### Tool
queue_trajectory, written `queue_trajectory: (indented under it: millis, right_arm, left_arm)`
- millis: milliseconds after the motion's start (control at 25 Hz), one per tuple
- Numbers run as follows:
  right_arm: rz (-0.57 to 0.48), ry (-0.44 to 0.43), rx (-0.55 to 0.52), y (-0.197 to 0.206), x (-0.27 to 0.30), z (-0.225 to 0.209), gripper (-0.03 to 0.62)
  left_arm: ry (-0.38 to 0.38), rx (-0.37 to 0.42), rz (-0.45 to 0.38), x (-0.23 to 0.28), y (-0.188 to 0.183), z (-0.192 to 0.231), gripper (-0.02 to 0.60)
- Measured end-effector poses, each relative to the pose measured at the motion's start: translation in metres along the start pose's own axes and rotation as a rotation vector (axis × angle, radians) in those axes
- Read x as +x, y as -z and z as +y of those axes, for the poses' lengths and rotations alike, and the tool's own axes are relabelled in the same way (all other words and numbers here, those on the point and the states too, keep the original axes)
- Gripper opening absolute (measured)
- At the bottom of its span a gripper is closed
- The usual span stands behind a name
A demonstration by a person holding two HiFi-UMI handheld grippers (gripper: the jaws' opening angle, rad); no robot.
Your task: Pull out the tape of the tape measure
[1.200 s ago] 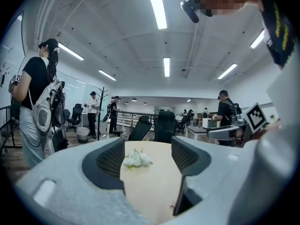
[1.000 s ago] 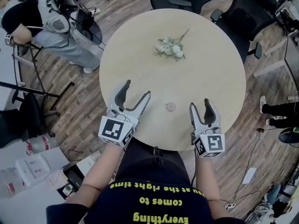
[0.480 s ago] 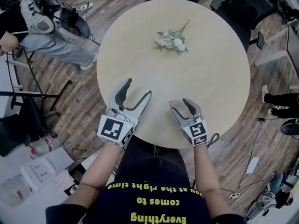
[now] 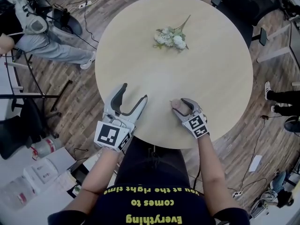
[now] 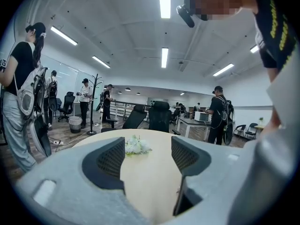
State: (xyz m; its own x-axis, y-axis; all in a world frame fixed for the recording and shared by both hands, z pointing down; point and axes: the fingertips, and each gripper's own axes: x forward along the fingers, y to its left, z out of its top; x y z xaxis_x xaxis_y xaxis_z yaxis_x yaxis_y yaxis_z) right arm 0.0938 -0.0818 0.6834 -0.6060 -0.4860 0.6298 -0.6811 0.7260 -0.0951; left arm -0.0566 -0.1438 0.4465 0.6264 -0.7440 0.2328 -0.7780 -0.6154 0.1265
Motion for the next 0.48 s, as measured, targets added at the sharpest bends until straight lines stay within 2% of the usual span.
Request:
queue_trajectory:
  millis: [280,480]
  right_arm:
    - [0.028,-0.021,-0.050,0.0054,0.0050,0.0025,0.255]
    - [0.095,-0.029,-0.070,0.0106,0.0112,0.0042,0.266]
  left_arm:
    - [-0.014,0.005,0.014,-0.0035,0.0044,0.0033,0.309]
    - [-0.015,0.006,0.021,-0.0048,0.0084,0.0034,0.309]
